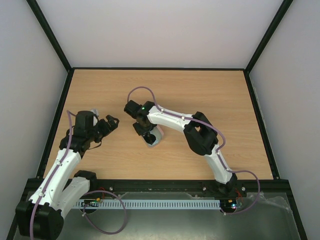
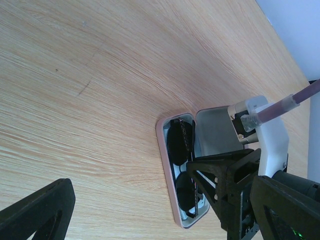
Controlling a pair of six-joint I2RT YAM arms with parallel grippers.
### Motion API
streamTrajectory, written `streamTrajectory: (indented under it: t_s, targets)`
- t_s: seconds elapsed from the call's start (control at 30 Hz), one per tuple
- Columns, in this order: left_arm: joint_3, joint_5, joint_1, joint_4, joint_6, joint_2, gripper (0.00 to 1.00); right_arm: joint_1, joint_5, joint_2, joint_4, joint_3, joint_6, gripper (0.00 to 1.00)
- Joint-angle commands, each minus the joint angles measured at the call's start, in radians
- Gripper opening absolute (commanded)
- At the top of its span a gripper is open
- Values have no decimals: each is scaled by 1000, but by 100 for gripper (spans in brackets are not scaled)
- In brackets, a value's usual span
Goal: Organize the sunglasses
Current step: Place the sunglasses in the sunglasses case.
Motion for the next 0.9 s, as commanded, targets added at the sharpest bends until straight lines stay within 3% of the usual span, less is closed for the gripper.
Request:
streamTrajectory:
  t_s: [0.0, 0.67, 0.87]
  targets:
    - [-5, 16, 7, -22, 12, -16, 99, 8, 24, -27, -68, 39, 9, 17]
    - [-21, 23, 7, -32, 6, -47, 99, 28, 27, -103, -139, 131, 51, 23]
    - [-7, 27, 8, -48, 13, -59, 99, 32, 20, -158, -152, 162, 75, 31]
